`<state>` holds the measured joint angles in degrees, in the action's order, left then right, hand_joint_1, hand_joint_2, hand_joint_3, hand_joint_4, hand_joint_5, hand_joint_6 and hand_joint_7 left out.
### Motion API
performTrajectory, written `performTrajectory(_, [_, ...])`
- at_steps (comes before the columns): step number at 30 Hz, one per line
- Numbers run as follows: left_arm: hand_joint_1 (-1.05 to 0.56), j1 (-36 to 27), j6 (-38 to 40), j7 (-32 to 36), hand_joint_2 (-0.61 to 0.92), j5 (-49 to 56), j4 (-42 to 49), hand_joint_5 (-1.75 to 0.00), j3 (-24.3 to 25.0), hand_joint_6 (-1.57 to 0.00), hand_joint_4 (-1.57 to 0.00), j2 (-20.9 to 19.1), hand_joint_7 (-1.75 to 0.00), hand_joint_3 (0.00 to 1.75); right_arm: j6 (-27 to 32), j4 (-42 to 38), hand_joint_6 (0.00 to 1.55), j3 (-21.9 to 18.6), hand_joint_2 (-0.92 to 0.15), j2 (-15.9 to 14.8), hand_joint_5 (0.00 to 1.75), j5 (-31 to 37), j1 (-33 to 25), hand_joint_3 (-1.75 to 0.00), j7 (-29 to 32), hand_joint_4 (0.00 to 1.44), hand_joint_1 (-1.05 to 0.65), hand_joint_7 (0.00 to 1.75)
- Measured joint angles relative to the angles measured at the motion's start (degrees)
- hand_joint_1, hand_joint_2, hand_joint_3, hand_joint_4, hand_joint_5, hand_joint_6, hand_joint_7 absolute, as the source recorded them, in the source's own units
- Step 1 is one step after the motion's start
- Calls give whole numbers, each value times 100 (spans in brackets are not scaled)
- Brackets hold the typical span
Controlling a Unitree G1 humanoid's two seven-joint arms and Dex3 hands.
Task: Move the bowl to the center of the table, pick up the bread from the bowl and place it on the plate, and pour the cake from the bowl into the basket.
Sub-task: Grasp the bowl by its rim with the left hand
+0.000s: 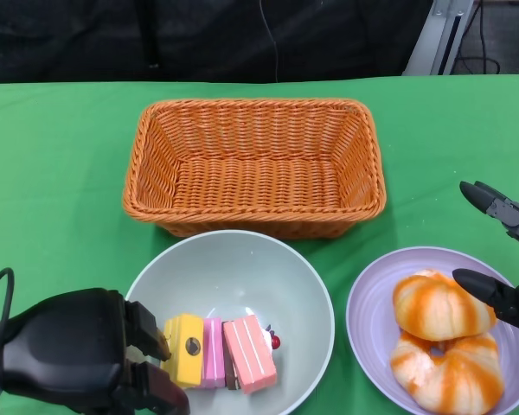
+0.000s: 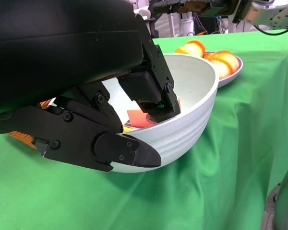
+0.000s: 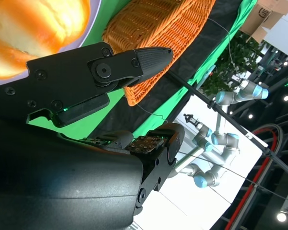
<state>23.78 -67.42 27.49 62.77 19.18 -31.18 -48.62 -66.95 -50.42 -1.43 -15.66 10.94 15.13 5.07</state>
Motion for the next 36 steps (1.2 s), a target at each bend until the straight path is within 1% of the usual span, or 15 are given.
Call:
performTrajectory(4, [-42,-30,31,-47,92,10,-23,-13,31,-95,-97,75,-4,10,-1,0,48,0,-92,4,15,-3,0,-15,0,48,-64,0])
performTrajectory(6, [-42,-67,94,-35,92,57,-55,-13,44,-95,-97,123,-4,7,-1,0,48,-1,-92,4,15,-3,0,-15,0,48,-64,0])
performTrajectory(13, [-42,-165,365,334,92,431,-192,-13,108,-95,-98,197,-3,3,-5,5,49,-16,-92,4,15,-3,-4,-16,2,48,-63,1])
performTrajectory(18, [-43,-226,615,563,91,586,-283,-18,129,-99,-106,209,-3,1,-7,-3,49,-18,-92,5,15,-46,-4,-14,-4,49,-62,1])
performTrajectory(19, [-43,-243,644,606,92,614,-304,-26,131,-100,-104,208,-3,1,-7,-5,49,-18,-92,6,15,-64,-4,-14,-12,49,-62,1])
performTrajectory(20, [-43,-249,652,636,92,641,-321,-46,130,-102,-96,209,-3,1,-7,-6,49,-18,-92,6,14,-86,-4,-14,-26,49,-62,1])
performTrajectory(21, [-42,-252,657,651,92,651,-331,-70,130,-104,-86,208,-3,1,-7,-7,49,-18,-92,7,14,-116,-4,-14,-42,49,-62,1])
performTrajectory(23, [-42,-251,657,699,92,673,-332,-99,130,-108,-77,208,-5,1,-13,-20,49,-18,-92,8,15,-137,-4,-14,-63,49,-61,1])
performTrajectory(27, [-41,-251,630,800,90,682,-327,-127,130,-113,-72,208,-11,0,-61,-63,49,-18,-92,13,15,-150,-4,-14,-84,49,-61,1])
performTrajectory(28, [-41,-250,624,828,90,681,-325,-131,130,-113,-71,208,-12,0,-81,-75,49,-18,-92,15,15,-150,-4,-14,-86,49,-61,0])
performTrajectory(30, [-41,-249,612,836,90,677,-322,-135,130,-113,-69,208,-14,0,-90,-88,49,-18,-92,17,15,-152,-4,-14,-96,49,-60,0])
performTrajectory(36, [-41,-247,551,834,88,657,-316,-127,133,-111,-72,201,-14,0,-93,-104,50,-31,-92,17,15,-142,-3,-15,-94,49,-60,1])
